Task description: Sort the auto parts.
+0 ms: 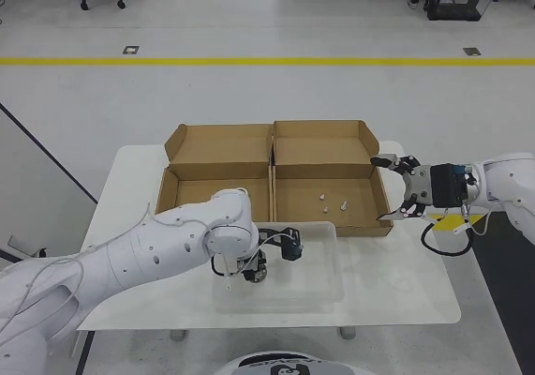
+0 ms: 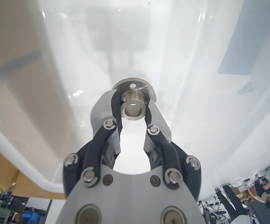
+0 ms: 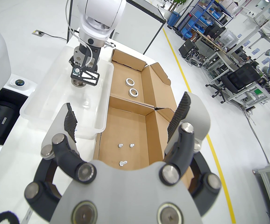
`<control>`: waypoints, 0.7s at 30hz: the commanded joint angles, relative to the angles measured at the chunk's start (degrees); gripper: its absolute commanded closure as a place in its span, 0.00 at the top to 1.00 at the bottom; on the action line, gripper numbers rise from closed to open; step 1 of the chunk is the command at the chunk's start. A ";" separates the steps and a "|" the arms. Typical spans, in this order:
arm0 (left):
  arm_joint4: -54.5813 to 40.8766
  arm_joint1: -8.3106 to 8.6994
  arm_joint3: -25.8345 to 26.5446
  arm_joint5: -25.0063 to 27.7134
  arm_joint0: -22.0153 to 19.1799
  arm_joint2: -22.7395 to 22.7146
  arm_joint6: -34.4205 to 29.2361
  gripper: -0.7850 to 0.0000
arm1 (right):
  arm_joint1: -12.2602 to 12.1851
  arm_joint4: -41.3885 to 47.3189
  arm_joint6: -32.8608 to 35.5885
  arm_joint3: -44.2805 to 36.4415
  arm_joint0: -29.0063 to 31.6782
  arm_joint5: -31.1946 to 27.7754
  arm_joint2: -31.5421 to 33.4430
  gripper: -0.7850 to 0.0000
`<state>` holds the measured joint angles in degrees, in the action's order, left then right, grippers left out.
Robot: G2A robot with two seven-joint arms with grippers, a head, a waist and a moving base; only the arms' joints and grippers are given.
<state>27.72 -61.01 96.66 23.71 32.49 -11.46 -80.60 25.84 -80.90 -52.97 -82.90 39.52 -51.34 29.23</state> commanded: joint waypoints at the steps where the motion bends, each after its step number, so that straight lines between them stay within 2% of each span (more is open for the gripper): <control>1: -1.57 0.58 1.66 -1.24 -1.45 -0.29 -1.20 0.00 | 0.00 0.00 0.00 0.00 0.00 0.00 0.00 1.00; 11: -8.86 3.95 11.05 -4.55 -7.72 -1.75 -4.52 0.00 | 0.00 0.00 0.00 0.00 0.00 0.00 0.00 1.00; 21: -9.82 4.10 11.34 -4.59 -7.88 -1.60 -4.55 0.00 | 0.00 0.00 0.00 0.00 0.00 0.00 0.00 1.00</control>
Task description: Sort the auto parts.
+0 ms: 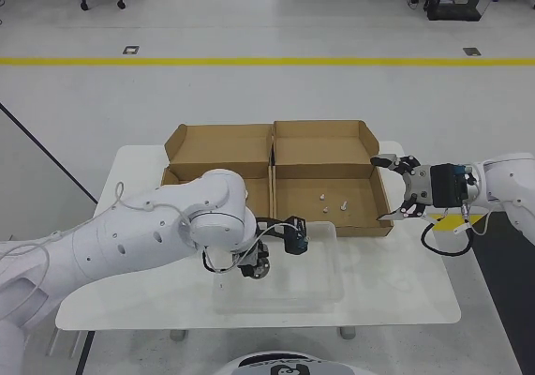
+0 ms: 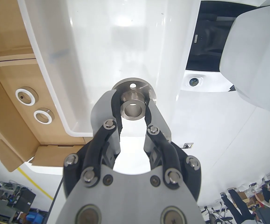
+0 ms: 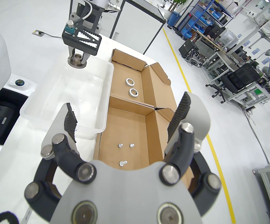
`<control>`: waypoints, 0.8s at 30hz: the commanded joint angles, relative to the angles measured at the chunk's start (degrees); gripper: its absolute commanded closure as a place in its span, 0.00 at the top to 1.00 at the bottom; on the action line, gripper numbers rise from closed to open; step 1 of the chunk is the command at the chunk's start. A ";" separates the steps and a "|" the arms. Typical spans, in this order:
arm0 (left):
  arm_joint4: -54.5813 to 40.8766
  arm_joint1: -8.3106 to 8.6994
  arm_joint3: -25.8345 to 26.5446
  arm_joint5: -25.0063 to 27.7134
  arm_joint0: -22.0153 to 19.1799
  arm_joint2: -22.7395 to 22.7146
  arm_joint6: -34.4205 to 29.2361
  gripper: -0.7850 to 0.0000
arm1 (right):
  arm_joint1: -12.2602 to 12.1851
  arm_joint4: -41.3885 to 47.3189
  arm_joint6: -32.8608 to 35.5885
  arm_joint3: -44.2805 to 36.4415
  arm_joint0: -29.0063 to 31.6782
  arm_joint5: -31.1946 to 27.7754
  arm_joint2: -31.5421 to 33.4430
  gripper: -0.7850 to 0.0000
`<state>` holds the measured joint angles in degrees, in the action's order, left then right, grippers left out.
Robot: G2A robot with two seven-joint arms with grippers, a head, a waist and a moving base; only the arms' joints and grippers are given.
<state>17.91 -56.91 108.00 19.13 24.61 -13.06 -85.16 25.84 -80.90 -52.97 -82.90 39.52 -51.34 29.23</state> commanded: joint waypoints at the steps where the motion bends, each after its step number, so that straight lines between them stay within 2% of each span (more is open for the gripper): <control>1: -0.01 0.00 0.00 0.00 0.00 0.00 0.00 0.00 | 0.00 0.00 0.00 0.00 0.00 0.00 0.00 1.00; 4: -2.10 0.52 -2.70 1.29 1.38 -1.02 2.71 0.00 | 0.00 0.00 0.00 0.00 0.00 0.00 0.00 1.00; 7: -4.56 2.11 -2.99 2.98 2.55 -4.36 6.26 0.00 | 0.00 0.00 0.00 0.00 0.00 0.00 0.00 1.00; 10: -7.91 5.17 -3.53 6.16 4.67 -10.29 10.51 0.00 | 0.00 0.00 0.00 0.00 0.00 0.00 0.00 1.00; 13: -12.42 8.90 -3.23 12.10 8.62 -17.67 14.84 0.00 | 0.00 0.00 0.00 0.00 0.00 0.00 0.00 1.00; 17: -18.45 13.45 -2.32 19.82 15.99 -26.93 19.82 0.00 | 0.00 0.00 0.00 0.00 0.00 0.00 0.00 1.00; 21: -23.52 15.97 -2.45 25.97 21.17 -31.39 25.97 0.00 | 0.00 0.00 0.00 0.00 0.00 0.00 0.00 1.00; 24: -26.99 17.37 -3.27 31.57 23.95 -33.01 31.57 0.00 | 0.00 0.00 0.00 0.00 0.00 0.00 0.00 1.00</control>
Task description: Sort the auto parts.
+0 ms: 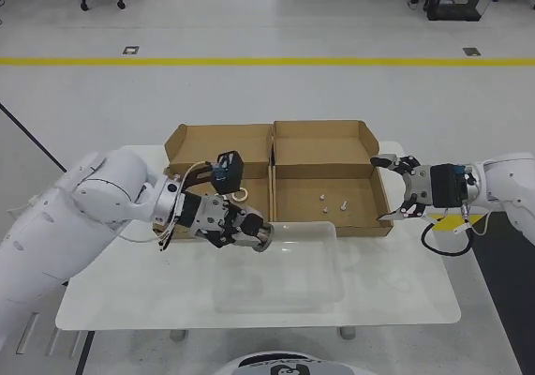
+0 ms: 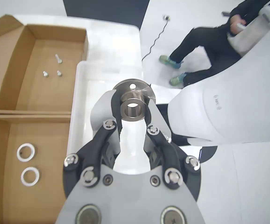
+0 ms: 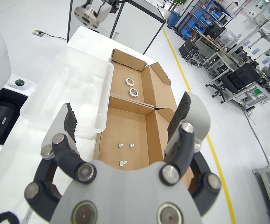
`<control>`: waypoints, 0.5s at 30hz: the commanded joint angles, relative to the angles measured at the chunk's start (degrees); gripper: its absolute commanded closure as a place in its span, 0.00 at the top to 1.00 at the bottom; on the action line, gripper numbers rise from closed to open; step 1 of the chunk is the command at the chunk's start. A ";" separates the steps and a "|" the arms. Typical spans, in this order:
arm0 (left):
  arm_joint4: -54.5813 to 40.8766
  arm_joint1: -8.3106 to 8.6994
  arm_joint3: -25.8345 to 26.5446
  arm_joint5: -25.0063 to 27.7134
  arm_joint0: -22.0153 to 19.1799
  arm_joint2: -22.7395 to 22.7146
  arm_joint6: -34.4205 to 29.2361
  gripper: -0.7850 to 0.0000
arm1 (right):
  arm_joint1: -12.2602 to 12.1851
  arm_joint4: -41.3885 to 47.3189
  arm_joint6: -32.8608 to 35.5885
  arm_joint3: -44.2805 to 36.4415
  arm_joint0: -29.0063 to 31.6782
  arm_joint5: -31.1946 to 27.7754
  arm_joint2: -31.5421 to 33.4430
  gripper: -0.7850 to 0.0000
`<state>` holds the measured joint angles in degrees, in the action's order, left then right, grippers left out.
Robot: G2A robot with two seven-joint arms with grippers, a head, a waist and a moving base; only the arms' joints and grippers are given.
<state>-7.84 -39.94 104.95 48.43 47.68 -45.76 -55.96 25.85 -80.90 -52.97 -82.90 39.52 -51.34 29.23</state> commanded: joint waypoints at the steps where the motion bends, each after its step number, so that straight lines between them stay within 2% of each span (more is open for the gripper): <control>1: -2.27 0.76 -0.63 4.10 1.48 -0.50 4.20 0.00 | 0.00 0.00 0.00 0.00 0.00 0.00 0.00 1.00; 4: -4.73 1.50 -1.51 9.48 2.19 -0.17 9.58 0.00 | 0.00 0.00 0.00 0.00 0.00 0.00 0.00 1.00; 7: -10.08 1.56 -0.74 9.57 1.64 -0.34 9.68 0.00 | 0.00 0.00 0.00 0.00 0.00 0.00 0.00 1.00; 15: -23.01 -0.65 1.31 9.57 1.47 -2.15 9.67 0.00 | 0.00 0.00 0.00 0.00 0.00 0.00 0.00 1.00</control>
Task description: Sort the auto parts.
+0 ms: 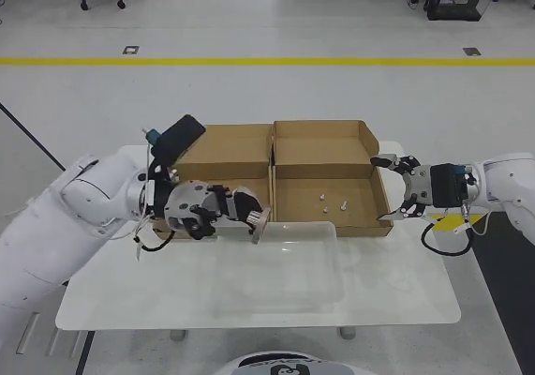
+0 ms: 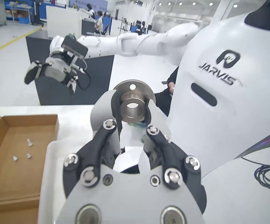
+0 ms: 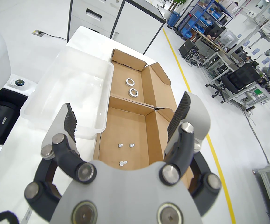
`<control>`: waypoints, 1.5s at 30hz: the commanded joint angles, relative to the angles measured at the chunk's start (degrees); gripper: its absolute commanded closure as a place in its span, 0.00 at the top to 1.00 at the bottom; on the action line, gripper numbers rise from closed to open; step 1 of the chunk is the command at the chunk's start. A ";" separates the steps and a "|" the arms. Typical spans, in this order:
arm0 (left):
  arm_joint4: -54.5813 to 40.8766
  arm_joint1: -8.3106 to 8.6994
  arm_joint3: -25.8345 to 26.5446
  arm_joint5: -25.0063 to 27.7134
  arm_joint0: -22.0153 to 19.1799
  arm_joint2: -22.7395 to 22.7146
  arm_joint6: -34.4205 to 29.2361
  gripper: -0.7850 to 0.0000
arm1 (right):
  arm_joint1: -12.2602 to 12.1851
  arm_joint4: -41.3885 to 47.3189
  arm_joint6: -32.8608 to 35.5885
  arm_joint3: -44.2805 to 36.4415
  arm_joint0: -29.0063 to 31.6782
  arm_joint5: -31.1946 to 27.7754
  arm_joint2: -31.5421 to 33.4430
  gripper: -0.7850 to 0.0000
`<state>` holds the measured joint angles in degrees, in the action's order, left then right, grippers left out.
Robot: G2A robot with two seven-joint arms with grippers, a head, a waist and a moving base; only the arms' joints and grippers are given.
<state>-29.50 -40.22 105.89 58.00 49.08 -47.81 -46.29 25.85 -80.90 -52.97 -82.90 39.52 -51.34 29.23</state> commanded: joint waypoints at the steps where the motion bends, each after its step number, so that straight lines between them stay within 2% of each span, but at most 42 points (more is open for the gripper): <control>1: -1.66 -0.70 0.16 0.00 0.02 -0.17 0.00 0.00 | 0.00 0.00 0.00 0.00 0.00 0.00 0.00 1.00; 3: -1.28 -1.26 -0.04 0.00 -0.24 -0.16 0.00 0.00 | 0.00 0.00 0.00 0.00 0.00 0.00 0.00 1.00; 19: -1.27 -1.28 0.06 -0.24 -0.13 -0.19 0.29 0.00 | 0.00 0.00 0.00 0.00 0.00 0.00 0.00 1.00; 25: -3.99 -2.30 2.38 0.00 1.43 -2.72 7.88 0.00 | 0.00 0.00 0.00 0.00 0.00 0.00 0.00 1.00; 31: -12.80 -4.23 4.23 0.00 2.73 -4.56 9.91 0.00 | 0.00 0.00 0.00 0.00 0.00 0.00 0.00 1.00; 36: -21.62 -6.52 4.87 0.00 4.19 -6.50 7.53 0.00 | 0.00 0.00 0.00 0.00 0.00 0.00 0.00 1.00; 42: -31.73 -9.80 4.98 0.00 6.33 -9.67 0.49 0.00 | 0.00 0.00 0.00 0.00 0.00 0.00 0.00 1.00; 45: -33.02 -11.26 5.53 0.00 6.90 -10.43 0.00 0.00 | 0.00 0.00 0.00 0.00 0.00 0.00 0.00 1.00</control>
<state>-62.57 -51.04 111.20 58.00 55.81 -58.13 -46.46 25.85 -80.90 -52.97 -82.90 39.52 -51.34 29.23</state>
